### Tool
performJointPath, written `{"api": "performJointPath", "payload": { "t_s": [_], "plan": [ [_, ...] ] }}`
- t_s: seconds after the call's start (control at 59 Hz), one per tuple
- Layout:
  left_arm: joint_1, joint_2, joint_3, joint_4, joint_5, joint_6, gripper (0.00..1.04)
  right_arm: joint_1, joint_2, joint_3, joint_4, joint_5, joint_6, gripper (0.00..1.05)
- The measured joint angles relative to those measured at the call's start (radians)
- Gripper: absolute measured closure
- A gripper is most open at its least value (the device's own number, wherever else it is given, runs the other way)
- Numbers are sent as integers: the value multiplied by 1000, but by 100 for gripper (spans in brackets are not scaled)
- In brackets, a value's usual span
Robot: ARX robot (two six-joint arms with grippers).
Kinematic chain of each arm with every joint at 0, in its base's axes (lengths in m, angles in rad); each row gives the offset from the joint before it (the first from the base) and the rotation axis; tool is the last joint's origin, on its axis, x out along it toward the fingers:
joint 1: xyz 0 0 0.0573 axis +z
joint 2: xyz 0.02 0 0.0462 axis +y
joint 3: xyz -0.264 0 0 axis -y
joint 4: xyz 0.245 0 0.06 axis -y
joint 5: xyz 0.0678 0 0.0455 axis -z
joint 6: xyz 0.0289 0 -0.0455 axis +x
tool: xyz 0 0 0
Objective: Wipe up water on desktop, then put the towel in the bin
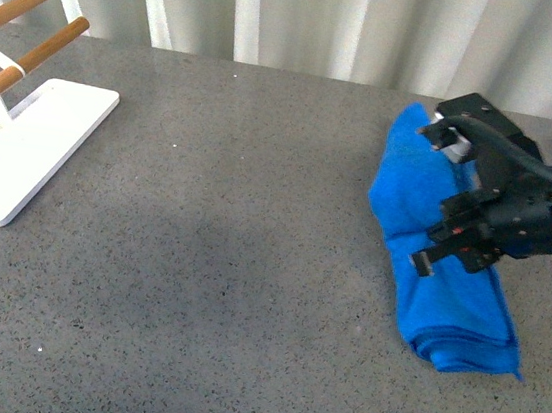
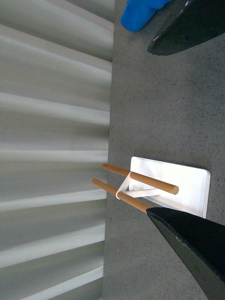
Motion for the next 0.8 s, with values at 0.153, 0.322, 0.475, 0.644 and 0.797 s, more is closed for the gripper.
{"api": "performJointPath", "payload": {
  "t_s": [0.153, 0.322, 0.475, 0.644, 0.797],
  "plan": [
    [0, 0, 0, 0, 0, 0, 7, -66, -123, -56, -7, 2, -59, 100],
    [0, 0, 0, 0, 0, 0, 7, -124, -221, -60, -42, 4, -153, 100],
    [0, 0, 0, 0, 0, 0, 7, -142, -281, -9, -76, 13, -216, 100],
    [0, 0, 0, 0, 0, 0, 7, -148, -319, 135, -104, 37, -266, 100],
    [0, 0, 0, 0, 0, 0, 7, -200, -317, 285, -127, 75, -264, 100]
  ]
}}
